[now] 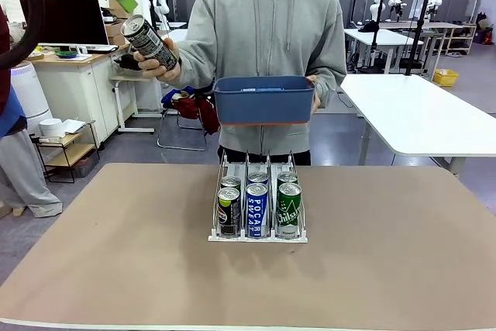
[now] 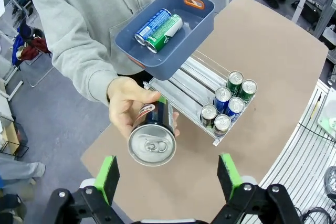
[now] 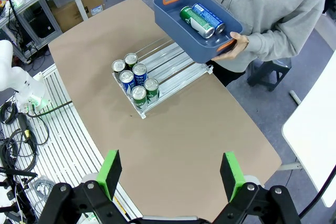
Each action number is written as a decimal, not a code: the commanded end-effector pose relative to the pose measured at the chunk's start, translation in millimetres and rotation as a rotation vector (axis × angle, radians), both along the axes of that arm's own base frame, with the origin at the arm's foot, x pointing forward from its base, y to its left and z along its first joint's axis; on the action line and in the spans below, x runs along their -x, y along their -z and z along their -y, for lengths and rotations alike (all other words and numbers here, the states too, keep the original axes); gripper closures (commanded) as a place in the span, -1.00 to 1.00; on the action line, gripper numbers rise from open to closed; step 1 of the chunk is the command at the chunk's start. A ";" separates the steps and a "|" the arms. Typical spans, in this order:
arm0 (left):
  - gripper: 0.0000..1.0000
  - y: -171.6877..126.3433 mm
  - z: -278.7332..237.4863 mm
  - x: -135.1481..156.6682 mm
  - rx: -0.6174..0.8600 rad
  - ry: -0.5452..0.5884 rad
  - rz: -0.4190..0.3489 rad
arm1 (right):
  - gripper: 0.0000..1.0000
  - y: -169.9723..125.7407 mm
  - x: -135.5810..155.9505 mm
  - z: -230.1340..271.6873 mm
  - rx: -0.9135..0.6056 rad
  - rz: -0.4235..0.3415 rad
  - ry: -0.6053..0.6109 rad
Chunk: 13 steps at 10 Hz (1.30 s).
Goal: Fill the beverage cans into the dispenser.
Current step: Pick up the Pepsi coke handed by the human.
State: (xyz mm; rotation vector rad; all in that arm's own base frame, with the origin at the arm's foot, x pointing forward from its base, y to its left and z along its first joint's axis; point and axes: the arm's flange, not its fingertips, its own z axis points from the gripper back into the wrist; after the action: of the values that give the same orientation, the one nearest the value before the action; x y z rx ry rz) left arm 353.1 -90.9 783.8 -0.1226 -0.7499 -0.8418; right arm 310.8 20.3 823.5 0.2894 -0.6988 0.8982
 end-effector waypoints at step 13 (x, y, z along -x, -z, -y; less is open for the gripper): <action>-1.00 49.8 12.0 -39.6 0.053 -0.011 0.004 | -1.00 4.9 2.6 -1.7 -0.022 0.004 -0.009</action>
State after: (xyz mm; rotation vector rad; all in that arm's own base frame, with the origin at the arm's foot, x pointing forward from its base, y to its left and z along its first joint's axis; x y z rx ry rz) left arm 391.6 -103.4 739.3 -0.1317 -0.7513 -0.8197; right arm 310.8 20.3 823.5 0.2894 -0.6988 0.8982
